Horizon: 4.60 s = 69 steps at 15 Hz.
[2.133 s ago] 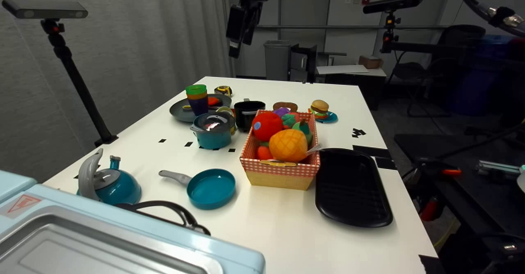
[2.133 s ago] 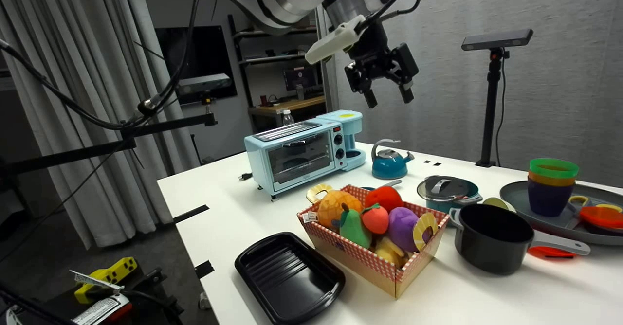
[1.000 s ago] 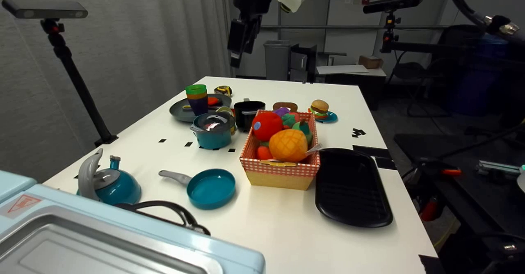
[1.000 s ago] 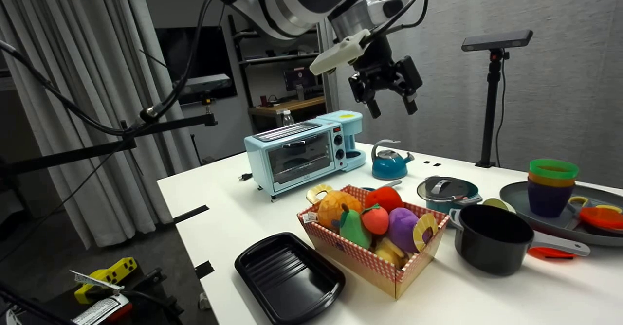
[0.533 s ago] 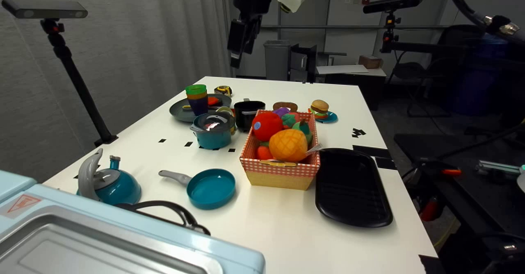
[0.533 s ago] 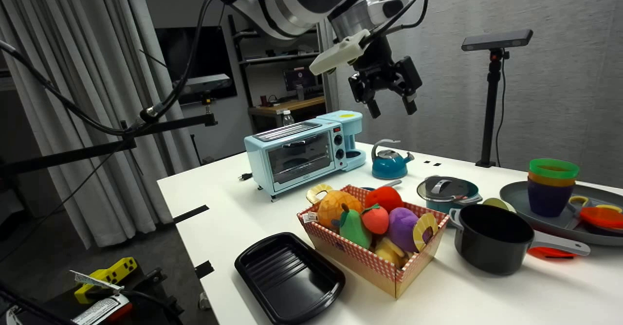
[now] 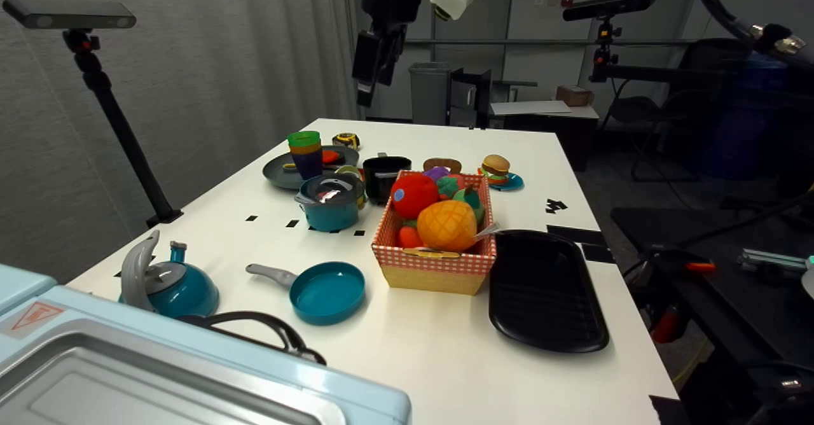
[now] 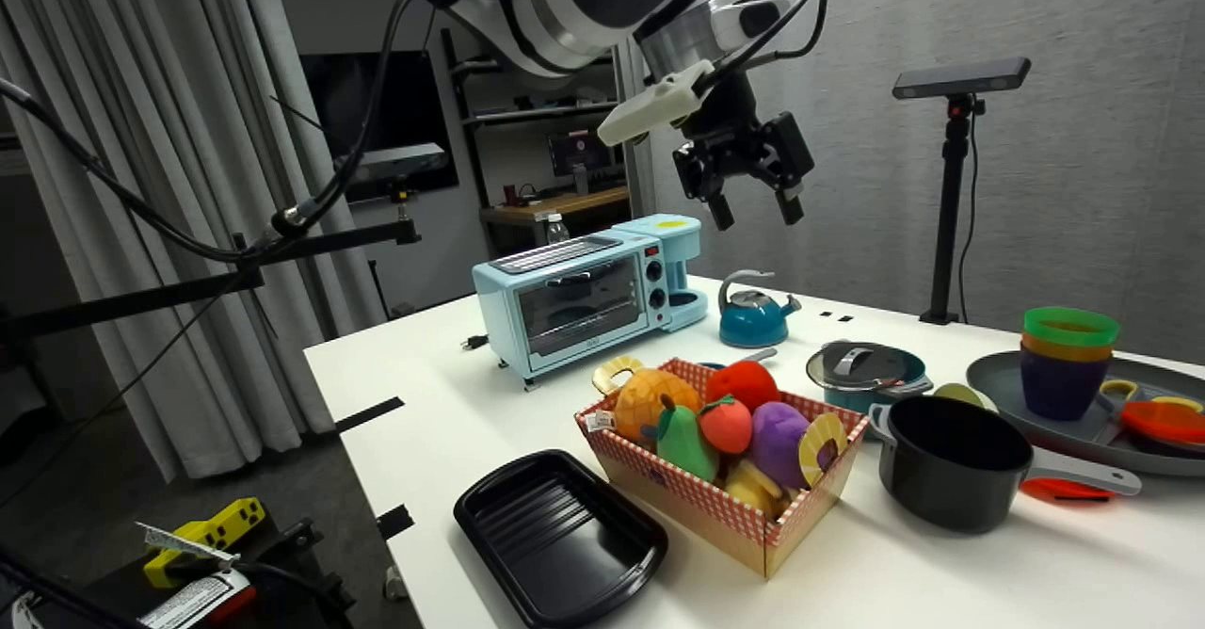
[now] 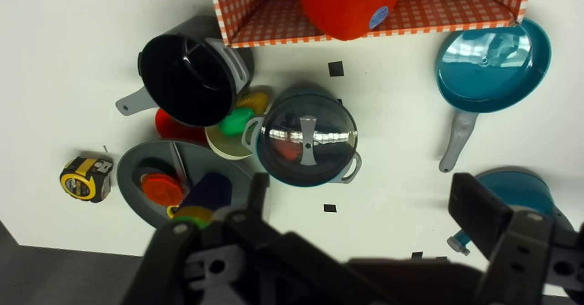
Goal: Move the black lid from the blue pot to the blue pan
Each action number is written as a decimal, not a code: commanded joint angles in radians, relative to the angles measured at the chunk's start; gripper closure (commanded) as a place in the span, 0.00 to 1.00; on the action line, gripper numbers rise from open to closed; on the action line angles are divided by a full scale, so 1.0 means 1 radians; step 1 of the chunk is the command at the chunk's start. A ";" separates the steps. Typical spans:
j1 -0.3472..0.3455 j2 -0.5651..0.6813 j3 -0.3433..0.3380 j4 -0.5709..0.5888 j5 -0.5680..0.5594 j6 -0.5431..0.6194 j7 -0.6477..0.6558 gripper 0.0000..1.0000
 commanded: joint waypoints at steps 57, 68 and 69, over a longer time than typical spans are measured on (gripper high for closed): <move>0.006 0.536 -0.079 0.362 0.017 0.241 0.104 0.01; 0.004 0.630 -0.076 0.482 0.030 0.245 0.111 0.06; 0.004 0.635 -0.076 0.489 0.033 0.244 0.115 0.29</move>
